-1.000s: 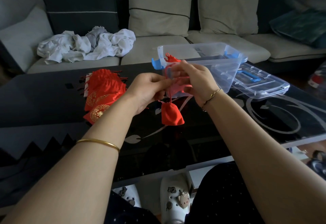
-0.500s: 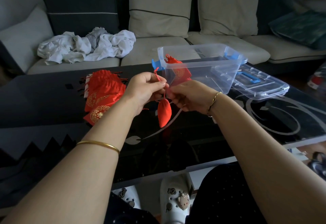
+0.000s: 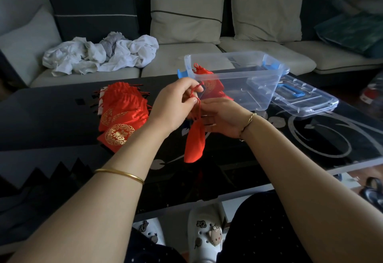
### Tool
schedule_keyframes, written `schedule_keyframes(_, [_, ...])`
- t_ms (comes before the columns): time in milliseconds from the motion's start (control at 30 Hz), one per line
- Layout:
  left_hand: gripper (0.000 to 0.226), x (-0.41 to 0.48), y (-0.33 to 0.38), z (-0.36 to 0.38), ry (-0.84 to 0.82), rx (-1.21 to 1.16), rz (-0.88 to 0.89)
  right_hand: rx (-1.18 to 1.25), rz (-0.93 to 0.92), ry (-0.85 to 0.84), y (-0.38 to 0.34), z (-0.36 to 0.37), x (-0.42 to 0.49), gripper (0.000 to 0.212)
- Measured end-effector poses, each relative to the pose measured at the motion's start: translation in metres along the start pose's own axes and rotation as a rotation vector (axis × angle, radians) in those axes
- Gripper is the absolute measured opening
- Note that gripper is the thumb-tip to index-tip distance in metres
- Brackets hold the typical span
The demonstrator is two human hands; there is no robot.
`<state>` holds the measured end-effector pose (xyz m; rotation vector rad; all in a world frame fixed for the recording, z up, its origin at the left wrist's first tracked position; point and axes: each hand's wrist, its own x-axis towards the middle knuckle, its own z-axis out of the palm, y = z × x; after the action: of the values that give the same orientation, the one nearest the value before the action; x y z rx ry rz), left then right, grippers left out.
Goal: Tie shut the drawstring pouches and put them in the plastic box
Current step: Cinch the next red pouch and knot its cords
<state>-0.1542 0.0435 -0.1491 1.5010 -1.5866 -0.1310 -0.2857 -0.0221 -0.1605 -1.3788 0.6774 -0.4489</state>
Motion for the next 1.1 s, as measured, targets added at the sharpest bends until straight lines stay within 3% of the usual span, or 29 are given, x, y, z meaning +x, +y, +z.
schedule_keyframes(200, [0.024, 0.000, 0.003, 0.002, 0.082, 0.032, 0.043, 0.046, -0.015, -0.067, -0.002, 0.000, -0.003, 0.021])
schedule_keyframes(367, [0.011, -0.001, -0.006, 0.002, 0.068, -0.019, -0.076, -0.010, -0.013, 0.180, -0.002, -0.003, 0.001, 0.022])
schedule_keyframes(500, [0.014, -0.003, -0.015, 0.004, 0.062, -0.133, -0.224, -0.031, -0.002, 0.358, 0.000, -0.007, 0.003, 0.029])
schedule_keyframes(600, [0.026, -0.002, -0.018, 0.004, 0.056, -0.178, -0.415, 0.165, 0.023, 0.427, 0.000, -0.011, 0.004, 0.028])
schedule_keyframes(733, [0.045, -0.003, -0.022, 0.003, 0.061, -0.114, -0.550, 0.576, 0.058, 0.365, 0.000, -0.018, 0.003, 0.030])
schedule_keyframes(867, [0.048, 0.000, -0.017, 0.006, 0.130, -0.429, -0.707, 0.889, 0.003, 0.242, 0.000, -0.016, 0.003, 0.040])
schedule_keyframes(1000, [0.049, 0.001, -0.009, 0.009, 0.155, -0.875, -0.667, 0.902, 0.049, 0.292, 0.002, -0.011, 0.007, 0.041])
schedule_keyframes(1100, [0.045, 0.005, -0.004, 0.011, 0.211, -1.035, -0.649, 0.922, 0.086, 0.371, 0.007, -0.012, 0.012, 0.037])
